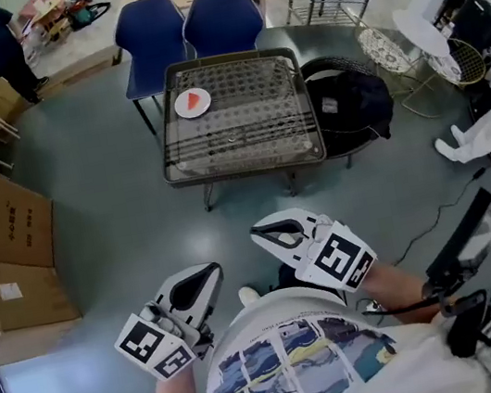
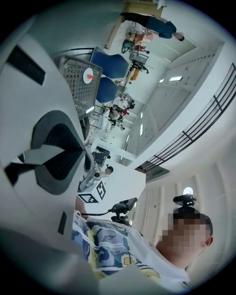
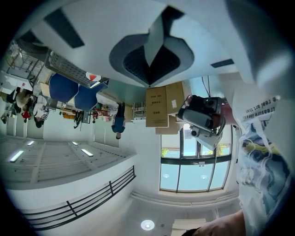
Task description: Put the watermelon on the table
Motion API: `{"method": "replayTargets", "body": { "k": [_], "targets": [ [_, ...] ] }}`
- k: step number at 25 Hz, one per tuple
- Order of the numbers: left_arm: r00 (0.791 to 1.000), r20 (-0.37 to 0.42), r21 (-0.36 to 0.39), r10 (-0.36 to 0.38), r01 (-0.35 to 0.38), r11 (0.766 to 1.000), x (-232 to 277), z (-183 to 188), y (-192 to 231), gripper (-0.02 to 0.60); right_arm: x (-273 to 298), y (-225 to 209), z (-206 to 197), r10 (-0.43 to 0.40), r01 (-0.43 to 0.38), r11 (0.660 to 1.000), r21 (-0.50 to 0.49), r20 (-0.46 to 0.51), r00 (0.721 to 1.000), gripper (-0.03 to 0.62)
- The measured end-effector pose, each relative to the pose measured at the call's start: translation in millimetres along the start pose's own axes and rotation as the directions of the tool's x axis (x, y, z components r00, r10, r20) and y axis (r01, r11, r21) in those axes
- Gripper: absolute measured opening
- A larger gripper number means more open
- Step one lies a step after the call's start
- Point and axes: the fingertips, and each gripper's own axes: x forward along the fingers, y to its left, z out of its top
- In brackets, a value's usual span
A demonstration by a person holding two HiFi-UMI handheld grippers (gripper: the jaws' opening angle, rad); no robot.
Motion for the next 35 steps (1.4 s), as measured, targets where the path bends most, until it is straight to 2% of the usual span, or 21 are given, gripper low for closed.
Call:
{"method": "replayTargets", "body": {
  "k": [5,11,15,27,32,35],
  "targets": [
    [1.0,-0.014,0.004,-0.019,0.019,1.0,8,-6,3,0.009,-1,1,-1,-0.003,0.003,1.0,-0.002,-0.001,1.0,0.011],
    [1.0,-0.019,0.001,-0.015,0.015,1.0,8,-7,8,0.009,2,2,4,0.001,-0.001,1.0,-0.016,-0.004,1.0,0.011],
    [0.999,-0.034,-0.008,-0.012,0.012,1.0,1,-18,4,0.009,3,15,2,0.012,-0.012,1.0,-0.028,-0.009,1.0,0.011],
    [0.999,-0.053,-0.024,0.007,-0.008,1.0,7,-35,7,0.009,1,18,-5,0.034,-0.035,0.998,-0.045,-0.022,0.999,0.011],
    [0.999,-0.054,-0.025,0.001,-0.003,1.0,-12,-39,7,0.009,11,36,-3,0.032,-0.033,0.998,-0.045,-0.043,0.999,0.011],
    [0.998,-0.062,-0.033,0.007,-0.009,0.999,-8,-40,11,0.009,11,31,-2,0.037,-0.039,0.998,-0.047,-0.052,0.998,0.011]
  ]
}}
